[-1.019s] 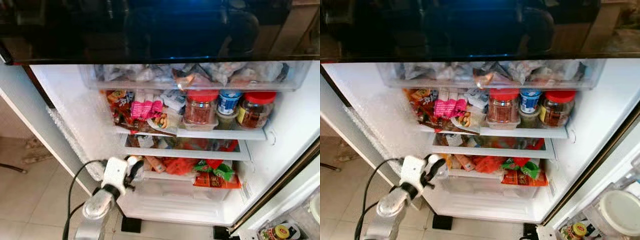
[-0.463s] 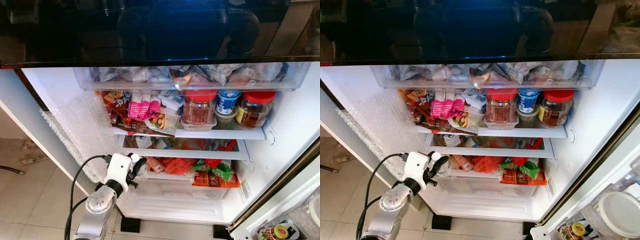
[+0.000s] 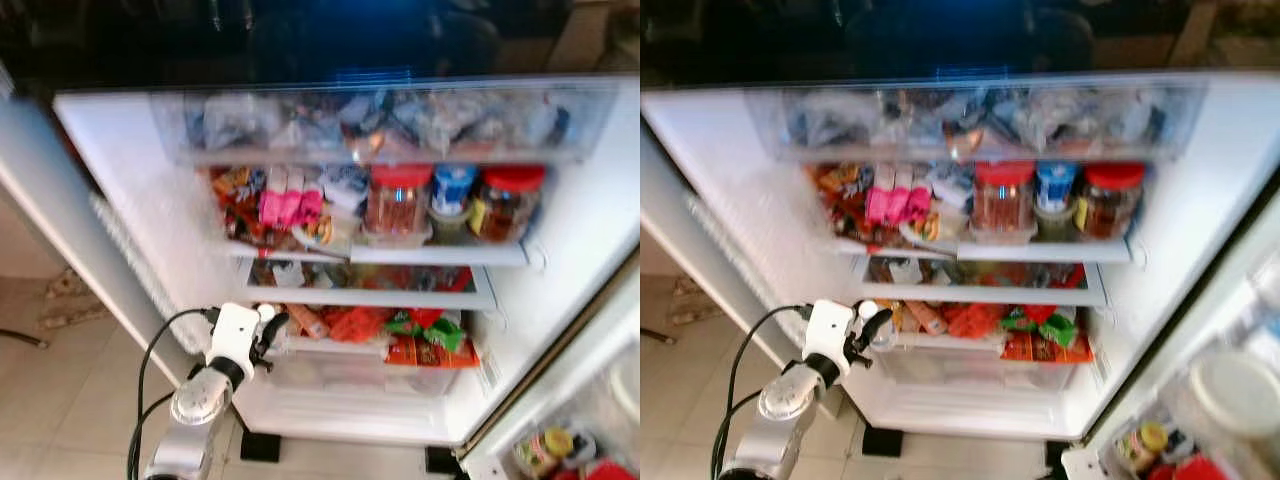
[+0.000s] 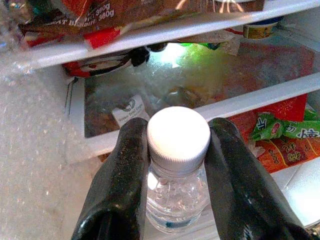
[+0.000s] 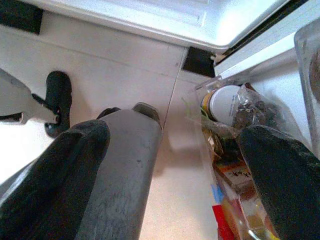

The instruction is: Restocking fridge

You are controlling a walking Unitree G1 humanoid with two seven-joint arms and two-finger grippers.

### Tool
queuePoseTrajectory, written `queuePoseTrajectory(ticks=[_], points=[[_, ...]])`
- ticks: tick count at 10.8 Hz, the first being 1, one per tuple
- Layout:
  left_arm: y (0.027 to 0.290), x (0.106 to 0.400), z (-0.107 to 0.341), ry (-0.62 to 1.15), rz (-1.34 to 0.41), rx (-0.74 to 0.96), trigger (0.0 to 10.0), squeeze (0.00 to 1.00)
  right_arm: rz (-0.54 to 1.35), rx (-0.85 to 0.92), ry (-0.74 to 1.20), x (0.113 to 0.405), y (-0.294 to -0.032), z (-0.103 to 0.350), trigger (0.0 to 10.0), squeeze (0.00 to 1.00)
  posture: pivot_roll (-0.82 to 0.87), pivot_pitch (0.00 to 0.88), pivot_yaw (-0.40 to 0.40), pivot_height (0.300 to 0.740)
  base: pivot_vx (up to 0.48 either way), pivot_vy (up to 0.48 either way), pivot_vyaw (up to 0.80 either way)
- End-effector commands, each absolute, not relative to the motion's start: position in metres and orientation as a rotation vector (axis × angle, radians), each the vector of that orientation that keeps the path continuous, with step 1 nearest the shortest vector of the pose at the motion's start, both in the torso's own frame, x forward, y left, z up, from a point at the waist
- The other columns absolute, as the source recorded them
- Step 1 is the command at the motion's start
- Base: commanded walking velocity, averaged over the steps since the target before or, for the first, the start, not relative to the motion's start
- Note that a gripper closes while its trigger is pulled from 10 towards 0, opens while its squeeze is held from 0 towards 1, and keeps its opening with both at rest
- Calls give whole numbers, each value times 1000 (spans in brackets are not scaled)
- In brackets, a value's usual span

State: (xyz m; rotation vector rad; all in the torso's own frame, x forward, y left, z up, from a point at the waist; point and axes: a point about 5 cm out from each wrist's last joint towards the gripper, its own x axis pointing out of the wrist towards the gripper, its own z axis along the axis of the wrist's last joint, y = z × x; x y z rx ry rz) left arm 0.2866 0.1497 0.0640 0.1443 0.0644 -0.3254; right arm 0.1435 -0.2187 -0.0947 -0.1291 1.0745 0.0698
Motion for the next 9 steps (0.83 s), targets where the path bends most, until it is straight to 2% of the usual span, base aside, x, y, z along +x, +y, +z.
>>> queuePoseTrajectory(ticks=[1, 9], points=[[150, 290, 70, 52, -321, 147, 10000, 0, 71, -118, 1106, 135, -217, -98, 10000, 0, -18, 10, 61, 657, 0, 0, 0], [141, 304, 79, 34, -314, 144, 10000, 0, 75, -111, 1104, 137, -218, -97, 10000, 0, -7, 42, 54, 657, 0, 0, 0]])
